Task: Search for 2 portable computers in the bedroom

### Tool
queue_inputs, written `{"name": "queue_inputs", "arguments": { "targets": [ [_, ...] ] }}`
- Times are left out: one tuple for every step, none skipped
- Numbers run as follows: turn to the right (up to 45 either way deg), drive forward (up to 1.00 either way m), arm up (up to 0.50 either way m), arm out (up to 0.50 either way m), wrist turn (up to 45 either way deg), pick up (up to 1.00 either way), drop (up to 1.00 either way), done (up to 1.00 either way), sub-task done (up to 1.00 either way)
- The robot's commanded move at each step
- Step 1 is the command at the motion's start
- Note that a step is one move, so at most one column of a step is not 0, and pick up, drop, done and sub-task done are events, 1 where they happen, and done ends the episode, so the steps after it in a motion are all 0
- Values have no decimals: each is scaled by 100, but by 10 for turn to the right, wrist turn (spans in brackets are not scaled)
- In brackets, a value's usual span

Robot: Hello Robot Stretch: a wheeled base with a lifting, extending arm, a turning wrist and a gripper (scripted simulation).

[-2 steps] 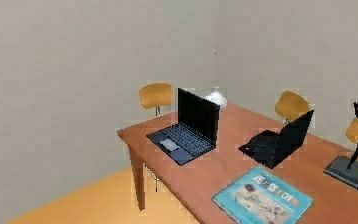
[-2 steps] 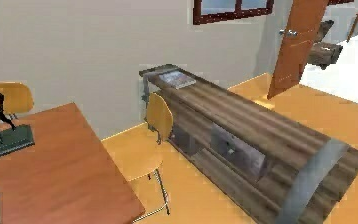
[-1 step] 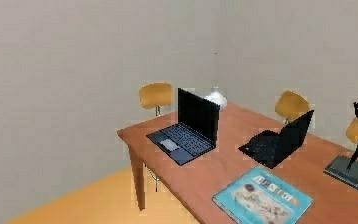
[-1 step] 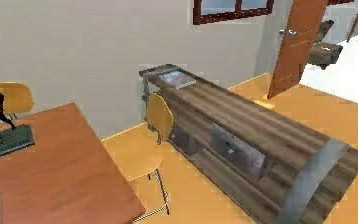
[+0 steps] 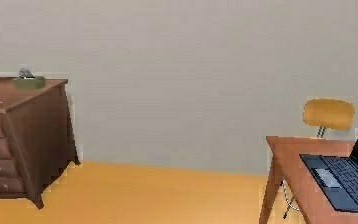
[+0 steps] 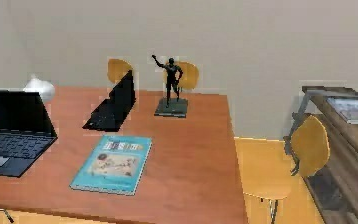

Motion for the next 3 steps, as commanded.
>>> {"name": "queue_inputs", "arguments": {
  "targets": [
    [-450,0,0,0,0,0,0,0,0],
    [-300,0,0,0,0,0,0,0,0],
    [0,25,0,0,0,0,0,0,0]
  ]
}}
